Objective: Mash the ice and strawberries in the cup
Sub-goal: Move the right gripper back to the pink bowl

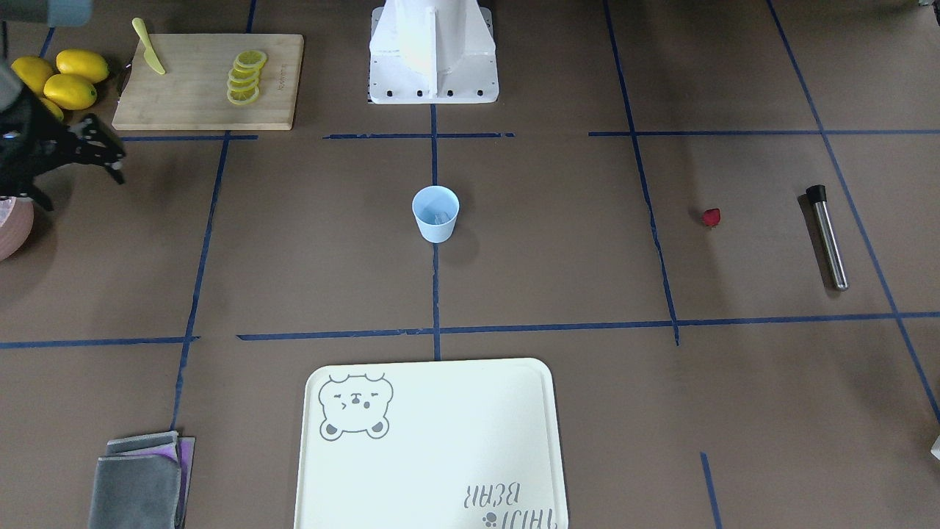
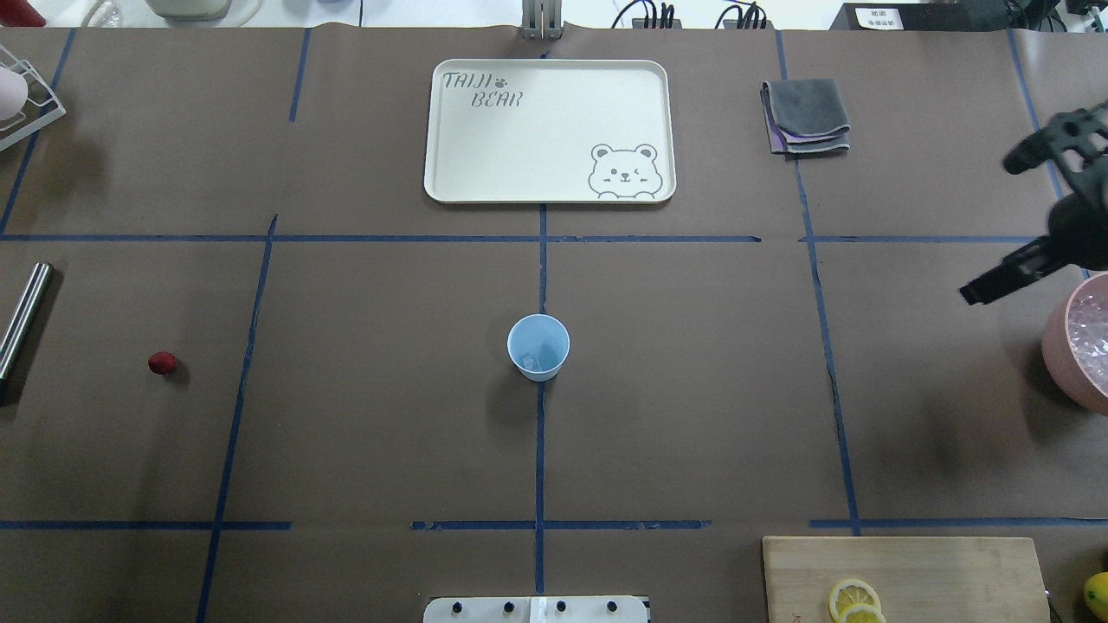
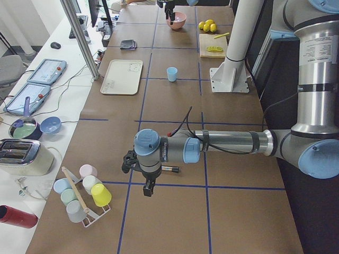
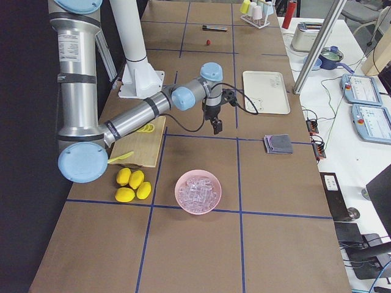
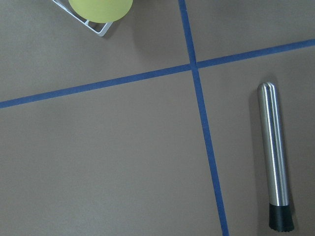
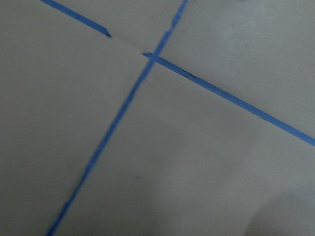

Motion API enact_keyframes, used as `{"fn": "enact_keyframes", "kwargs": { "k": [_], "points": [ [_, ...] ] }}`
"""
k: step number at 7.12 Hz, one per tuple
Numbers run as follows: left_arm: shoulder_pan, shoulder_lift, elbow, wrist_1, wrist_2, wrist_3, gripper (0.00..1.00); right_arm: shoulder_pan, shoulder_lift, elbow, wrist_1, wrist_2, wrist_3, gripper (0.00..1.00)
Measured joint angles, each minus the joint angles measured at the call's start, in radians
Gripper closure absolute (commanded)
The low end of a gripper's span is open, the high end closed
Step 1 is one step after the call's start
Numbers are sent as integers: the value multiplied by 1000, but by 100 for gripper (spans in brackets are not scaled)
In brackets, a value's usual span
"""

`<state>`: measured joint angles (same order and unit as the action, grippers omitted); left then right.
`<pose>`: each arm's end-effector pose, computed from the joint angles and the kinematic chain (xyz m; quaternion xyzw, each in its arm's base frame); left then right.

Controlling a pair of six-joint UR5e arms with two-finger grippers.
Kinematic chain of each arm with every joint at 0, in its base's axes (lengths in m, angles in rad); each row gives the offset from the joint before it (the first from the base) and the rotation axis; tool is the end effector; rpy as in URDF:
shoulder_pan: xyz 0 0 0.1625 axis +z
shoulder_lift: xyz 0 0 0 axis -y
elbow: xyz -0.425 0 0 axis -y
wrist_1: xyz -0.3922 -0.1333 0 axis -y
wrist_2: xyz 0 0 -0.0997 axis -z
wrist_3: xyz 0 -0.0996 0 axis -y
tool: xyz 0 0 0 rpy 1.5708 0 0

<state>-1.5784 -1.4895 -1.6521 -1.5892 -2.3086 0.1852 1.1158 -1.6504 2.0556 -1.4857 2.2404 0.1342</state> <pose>-0.0698 -0.4582 0.6579 0.0433 0.3581 0.0860 0.9287 -0.1342 -0.4369 0.4535 0.1268 -0.3716 -0.2251 0.8917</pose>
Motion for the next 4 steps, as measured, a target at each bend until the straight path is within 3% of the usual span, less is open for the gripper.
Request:
{"fn": "enact_keyframes", "kwargs": {
  "k": [2,4],
  "points": [
    [0,0,-1,0,-1,0,0,150,-120,-83,63,83,-310,4],
    [0,0,-1,0,0,0,0,186,-167,-131,97,90,-478,6]
  ]
}}
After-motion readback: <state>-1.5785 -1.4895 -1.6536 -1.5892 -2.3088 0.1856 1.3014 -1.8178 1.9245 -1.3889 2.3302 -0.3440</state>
